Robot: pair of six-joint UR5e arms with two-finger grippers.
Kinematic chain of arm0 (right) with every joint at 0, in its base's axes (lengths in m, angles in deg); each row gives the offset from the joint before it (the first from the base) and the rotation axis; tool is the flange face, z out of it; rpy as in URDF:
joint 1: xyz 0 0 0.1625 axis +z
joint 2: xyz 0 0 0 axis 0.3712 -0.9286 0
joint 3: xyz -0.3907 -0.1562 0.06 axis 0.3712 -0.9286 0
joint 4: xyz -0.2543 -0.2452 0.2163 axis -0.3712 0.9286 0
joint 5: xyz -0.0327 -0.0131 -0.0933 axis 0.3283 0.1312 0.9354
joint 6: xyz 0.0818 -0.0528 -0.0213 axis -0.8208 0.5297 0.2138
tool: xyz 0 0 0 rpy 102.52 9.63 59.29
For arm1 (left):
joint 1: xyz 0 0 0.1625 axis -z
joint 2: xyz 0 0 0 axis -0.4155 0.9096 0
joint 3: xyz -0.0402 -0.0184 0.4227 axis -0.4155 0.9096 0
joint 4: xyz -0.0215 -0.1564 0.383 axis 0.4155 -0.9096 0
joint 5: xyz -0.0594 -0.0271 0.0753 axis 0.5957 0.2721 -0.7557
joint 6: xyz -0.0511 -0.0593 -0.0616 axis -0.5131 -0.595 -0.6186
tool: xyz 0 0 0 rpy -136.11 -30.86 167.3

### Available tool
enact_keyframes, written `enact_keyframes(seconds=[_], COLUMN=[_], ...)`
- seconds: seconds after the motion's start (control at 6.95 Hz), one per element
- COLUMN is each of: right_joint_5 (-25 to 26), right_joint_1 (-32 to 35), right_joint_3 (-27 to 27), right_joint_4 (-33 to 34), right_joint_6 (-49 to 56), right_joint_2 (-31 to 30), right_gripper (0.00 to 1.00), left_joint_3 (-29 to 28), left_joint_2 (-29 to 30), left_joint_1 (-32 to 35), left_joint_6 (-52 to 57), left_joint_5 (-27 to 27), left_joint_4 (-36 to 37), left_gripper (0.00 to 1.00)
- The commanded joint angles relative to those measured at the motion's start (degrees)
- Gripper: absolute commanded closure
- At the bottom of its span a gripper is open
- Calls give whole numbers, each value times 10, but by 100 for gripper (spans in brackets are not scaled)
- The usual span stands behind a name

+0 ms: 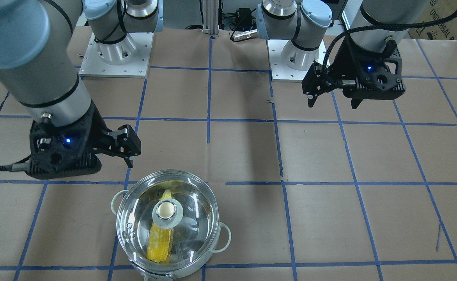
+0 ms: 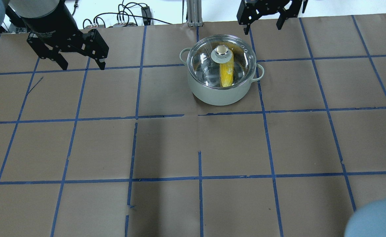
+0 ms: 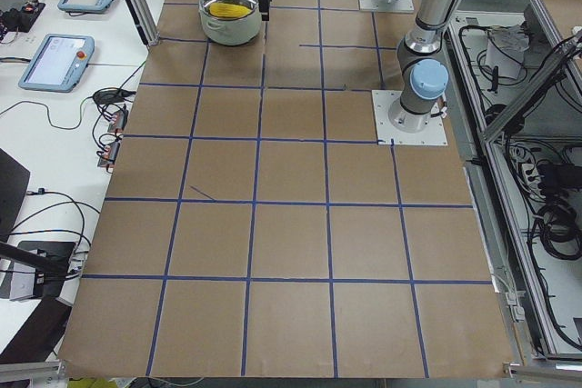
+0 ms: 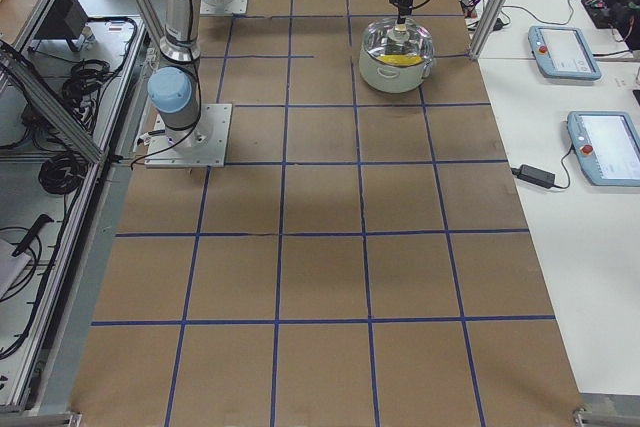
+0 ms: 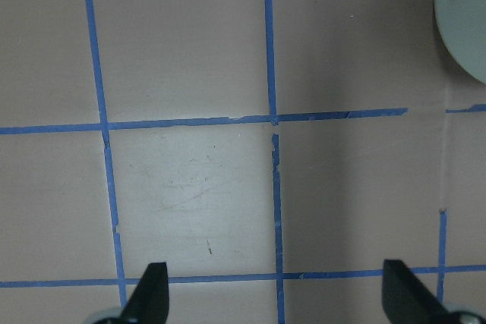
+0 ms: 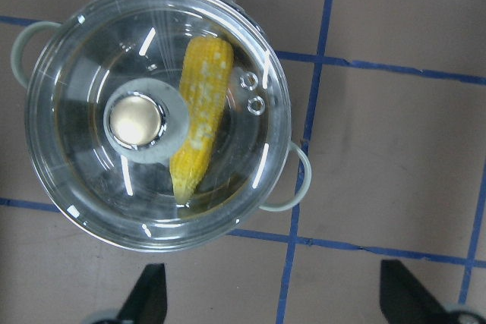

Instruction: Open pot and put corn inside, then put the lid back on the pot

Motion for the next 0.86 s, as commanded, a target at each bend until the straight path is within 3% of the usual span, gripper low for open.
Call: enact_keyframes(seconds=[0.0, 0.29, 0.43, 0.72], right_joint_5=[6, 1, -1, -17], right_joint_1=[-11, -16, -13, -12], right_joint_3=[84, 93, 104, 173], right_joint_4=[19, 32, 6, 2], right_joint_6=[3, 49, 50, 52], right_joint_2=[-72, -86, -114, -164], right_gripper=[0, 1, 1, 1], left_joint_3=[0, 0, 0, 0], left_joint_2=[1, 0, 0, 0], left_joint_1=[-1, 0, -1, 0], left_joint_6=[0, 0, 0, -1], left_joint_5=[0, 0, 0, 0], left_joint_4=[1, 0, 0, 0], left_gripper=[0, 0, 0, 0])
